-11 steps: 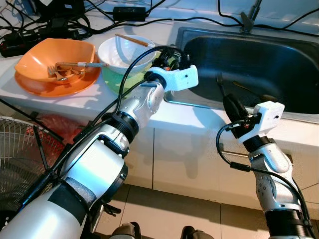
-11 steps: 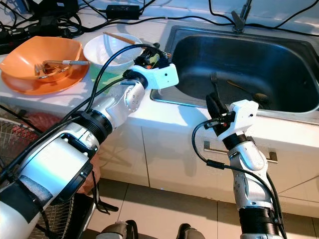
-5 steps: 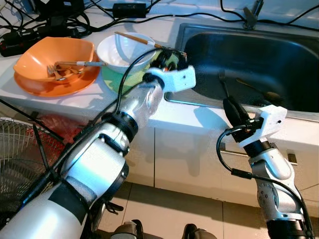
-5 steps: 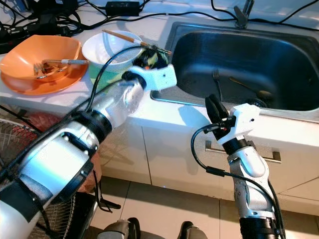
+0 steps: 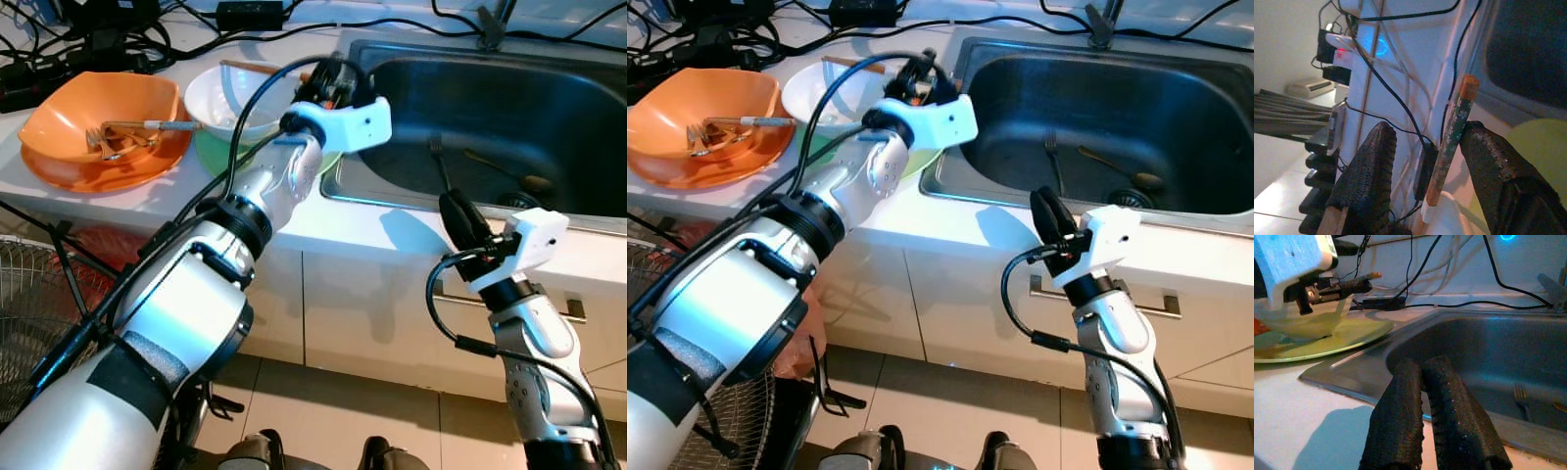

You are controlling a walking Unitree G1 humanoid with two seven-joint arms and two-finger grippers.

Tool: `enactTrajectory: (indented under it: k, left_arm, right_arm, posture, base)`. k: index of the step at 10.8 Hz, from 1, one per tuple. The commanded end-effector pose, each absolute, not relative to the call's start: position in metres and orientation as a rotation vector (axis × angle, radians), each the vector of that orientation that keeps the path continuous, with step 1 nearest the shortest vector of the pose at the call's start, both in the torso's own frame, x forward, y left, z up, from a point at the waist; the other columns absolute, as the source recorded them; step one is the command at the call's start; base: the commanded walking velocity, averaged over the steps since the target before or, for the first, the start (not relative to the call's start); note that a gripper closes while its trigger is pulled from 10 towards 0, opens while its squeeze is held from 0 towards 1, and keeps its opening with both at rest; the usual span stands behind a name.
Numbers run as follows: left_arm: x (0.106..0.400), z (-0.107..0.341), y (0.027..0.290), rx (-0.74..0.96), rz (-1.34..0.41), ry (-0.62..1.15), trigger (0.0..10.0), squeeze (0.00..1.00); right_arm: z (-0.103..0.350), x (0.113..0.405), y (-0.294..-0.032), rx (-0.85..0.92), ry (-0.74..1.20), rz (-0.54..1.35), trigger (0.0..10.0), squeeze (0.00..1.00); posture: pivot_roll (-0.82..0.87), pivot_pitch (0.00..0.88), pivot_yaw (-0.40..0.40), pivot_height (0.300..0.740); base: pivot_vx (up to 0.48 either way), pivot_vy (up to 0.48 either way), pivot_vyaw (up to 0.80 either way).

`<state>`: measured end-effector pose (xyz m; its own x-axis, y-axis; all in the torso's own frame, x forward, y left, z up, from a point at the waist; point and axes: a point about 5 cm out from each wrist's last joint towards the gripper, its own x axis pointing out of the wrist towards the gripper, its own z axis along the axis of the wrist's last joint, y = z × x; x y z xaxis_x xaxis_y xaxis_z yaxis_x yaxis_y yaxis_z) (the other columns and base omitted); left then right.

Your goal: Kitchen organization

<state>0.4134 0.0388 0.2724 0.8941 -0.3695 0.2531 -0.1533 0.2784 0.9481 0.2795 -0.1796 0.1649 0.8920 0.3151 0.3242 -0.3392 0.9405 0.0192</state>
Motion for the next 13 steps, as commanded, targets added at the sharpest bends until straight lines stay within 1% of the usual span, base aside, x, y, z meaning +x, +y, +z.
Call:
enactTrajectory:
  k: [1,8,12,13]
  left_arm:
    - [0.414,0.276,0.038,1.315,-0.147,-0.491,10.0,0.00]
    - [0.414,0.266,0.044,1.314,-0.166,-0.452,10.0,0.00]
    - [0.414,0.265,0.042,1.311,-0.167,-0.450,10.0,0.00]
    - [0.414,0.268,0.043,1.304,-0.151,-0.458,9.6,0.00]
  right_arm:
    - [0.155,0.275,-0.179,0.091,-0.271,0.338,10.0,0.00]
    - [0.150,0.265,-0.176,0.105,-0.232,0.333,10.0,0.00]
    - [0.148,0.263,-0.176,0.108,-0.223,0.329,10.0,0.00]
    - [0.147,0.262,-0.177,0.109,-0.220,0.324,10.0,0.00]
  posture:
    - [-0.03,0.213,0.048,0.740]
    - [-0.02,0.261,0.049,0.740]
    - [-0.03,0.265,0.047,0.740]
    - [-0.02,0.266,0.048,0.740]
  base:
    - [0.000,0.000,0.00]
    - [0.000,0.000,0.00]
    - [0.000,0.000,0.00]
    - [0.000,0.000,0.00]
